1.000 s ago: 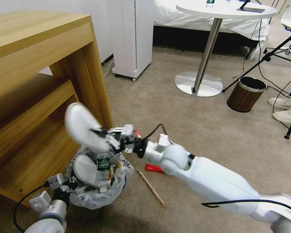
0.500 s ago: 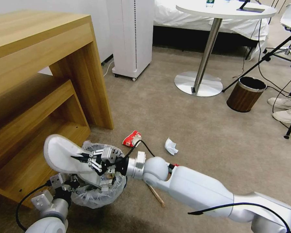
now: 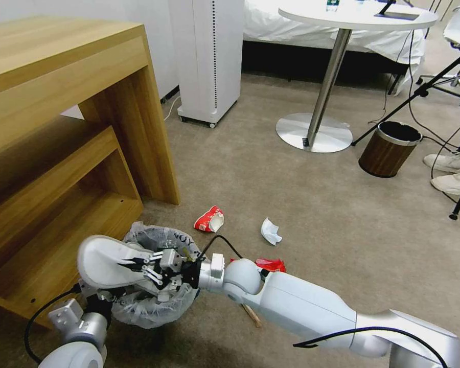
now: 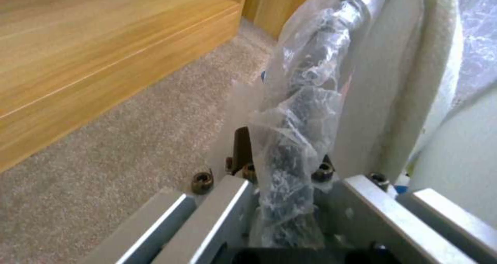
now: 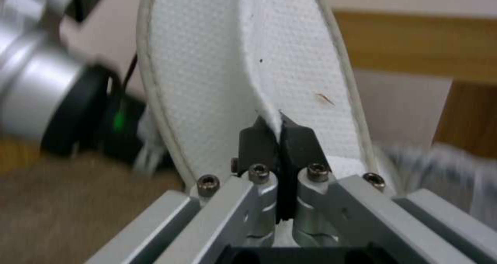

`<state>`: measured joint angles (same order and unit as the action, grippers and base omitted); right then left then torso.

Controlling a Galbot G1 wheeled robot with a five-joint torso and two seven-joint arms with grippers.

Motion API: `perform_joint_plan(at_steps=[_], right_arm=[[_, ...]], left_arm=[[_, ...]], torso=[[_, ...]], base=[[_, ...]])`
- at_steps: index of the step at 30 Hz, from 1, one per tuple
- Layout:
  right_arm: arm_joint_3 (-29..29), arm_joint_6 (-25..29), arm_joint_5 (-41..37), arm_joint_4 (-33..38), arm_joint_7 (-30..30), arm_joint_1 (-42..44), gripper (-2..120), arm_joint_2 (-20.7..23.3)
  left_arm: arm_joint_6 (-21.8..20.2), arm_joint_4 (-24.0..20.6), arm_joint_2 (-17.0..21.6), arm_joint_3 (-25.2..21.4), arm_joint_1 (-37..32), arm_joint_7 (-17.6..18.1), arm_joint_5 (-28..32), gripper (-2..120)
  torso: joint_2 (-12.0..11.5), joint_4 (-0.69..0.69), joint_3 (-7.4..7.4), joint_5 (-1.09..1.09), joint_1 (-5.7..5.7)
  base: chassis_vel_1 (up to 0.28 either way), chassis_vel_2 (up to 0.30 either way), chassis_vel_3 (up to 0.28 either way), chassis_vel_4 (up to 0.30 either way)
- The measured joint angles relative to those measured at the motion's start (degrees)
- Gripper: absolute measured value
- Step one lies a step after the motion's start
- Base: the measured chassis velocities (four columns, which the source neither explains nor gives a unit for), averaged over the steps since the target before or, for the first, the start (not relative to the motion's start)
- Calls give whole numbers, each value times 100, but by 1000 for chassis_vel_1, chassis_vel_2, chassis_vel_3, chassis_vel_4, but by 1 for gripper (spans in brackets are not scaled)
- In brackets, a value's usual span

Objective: Pick up the trash bin and place the garbage on the floor into it.

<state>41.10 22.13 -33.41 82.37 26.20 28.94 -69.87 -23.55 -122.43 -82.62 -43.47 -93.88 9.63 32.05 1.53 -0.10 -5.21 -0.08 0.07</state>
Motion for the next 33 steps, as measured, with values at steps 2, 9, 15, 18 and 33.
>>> perform_joint_plan(at_steps=[2, 9, 15, 18, 33], right_arm=[[0, 41, 33, -61, 27, 40, 0, 34], [-33, 203, 153, -343, 140, 89, 0, 57], [-91, 253, 227, -526, 167, 91, 0, 6], [-118, 259, 281, -643, 151, 102, 0, -29], [-174, 9, 354, -430, -207, 182, 15, 213]], left_arm=[[1, 20, 0, 9, 12, 0, 0, 0], [17, 59, 13, 19, 23, -11, 2, 0], [18, 72, 30, 35, 35, -17, 8, 0], [18, 74, 39, 47, 39, -20, 11, 0], [41, 102, -5, 112, 34, -62, -32, 0]], torso=[[0, 0, 0, 0, 0], [0, 0, 0, 0, 0], [0, 0, 0, 0, 0], [0, 0, 0, 0, 0], [0, 0, 0, 0, 0]], base=[[0, 0, 0, 0], [0, 0, 0, 0], [0, 0, 0, 0], [0, 0, 0, 0], [0, 0, 0, 0]])
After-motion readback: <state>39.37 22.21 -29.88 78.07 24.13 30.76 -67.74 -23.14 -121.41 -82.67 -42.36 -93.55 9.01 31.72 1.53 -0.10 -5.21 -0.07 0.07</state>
